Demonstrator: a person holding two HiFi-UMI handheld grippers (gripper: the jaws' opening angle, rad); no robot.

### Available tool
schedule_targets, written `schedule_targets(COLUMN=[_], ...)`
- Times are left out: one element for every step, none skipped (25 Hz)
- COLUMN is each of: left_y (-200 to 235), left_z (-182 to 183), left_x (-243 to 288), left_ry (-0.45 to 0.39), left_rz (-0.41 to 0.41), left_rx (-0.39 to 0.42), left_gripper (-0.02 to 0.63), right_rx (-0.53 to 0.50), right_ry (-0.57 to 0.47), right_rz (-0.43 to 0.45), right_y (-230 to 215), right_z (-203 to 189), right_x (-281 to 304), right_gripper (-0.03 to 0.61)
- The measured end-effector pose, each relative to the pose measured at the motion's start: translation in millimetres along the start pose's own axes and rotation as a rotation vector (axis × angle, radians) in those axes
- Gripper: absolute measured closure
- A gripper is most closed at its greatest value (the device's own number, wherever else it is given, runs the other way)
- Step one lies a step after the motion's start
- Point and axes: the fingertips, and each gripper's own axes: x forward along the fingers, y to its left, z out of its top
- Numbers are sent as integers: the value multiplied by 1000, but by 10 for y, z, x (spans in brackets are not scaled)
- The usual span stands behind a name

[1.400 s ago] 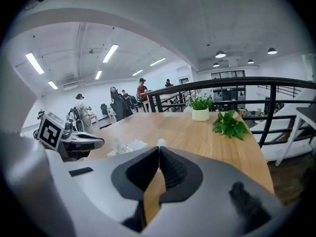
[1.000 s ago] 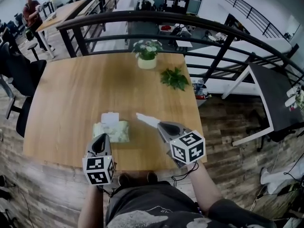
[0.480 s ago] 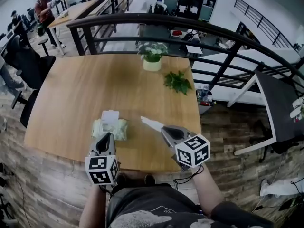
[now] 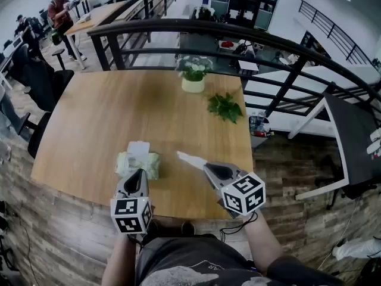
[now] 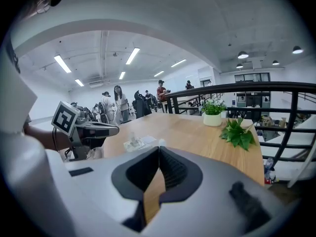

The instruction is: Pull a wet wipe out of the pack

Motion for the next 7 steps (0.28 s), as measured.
schedule_targets(left_y=[-5, -3, 5, 16, 28, 41, 54], left_z=[-1, -5, -10, -15, -17, -16, -14], left_x=[16, 36, 55, 75, 94, 113, 131], left_ry=[0, 2, 4, 6, 8, 9, 9], left_rz=[-1, -2, -2, -2, -2, -2, -2], left_rx=[-1, -1, -2, -2, -3, -4, -4], left_gripper=[597, 597, 597, 597, 597, 597, 597], right_rx=[-2, -2, -2, -1, -1, -1, -2], right_ry=[2, 4, 6, 9, 11, 13, 15], right_rz=[1, 2, 3, 4, 4, 5, 5], right_y=[-7, -16, -24, -31, -37, -44, -50], right_z=[-4, -8, -13, -16, -18, -18, -17], right_x=[15, 37, 63, 90, 116, 141, 166], right_gripper=[551, 551, 551, 551, 551, 551, 551])
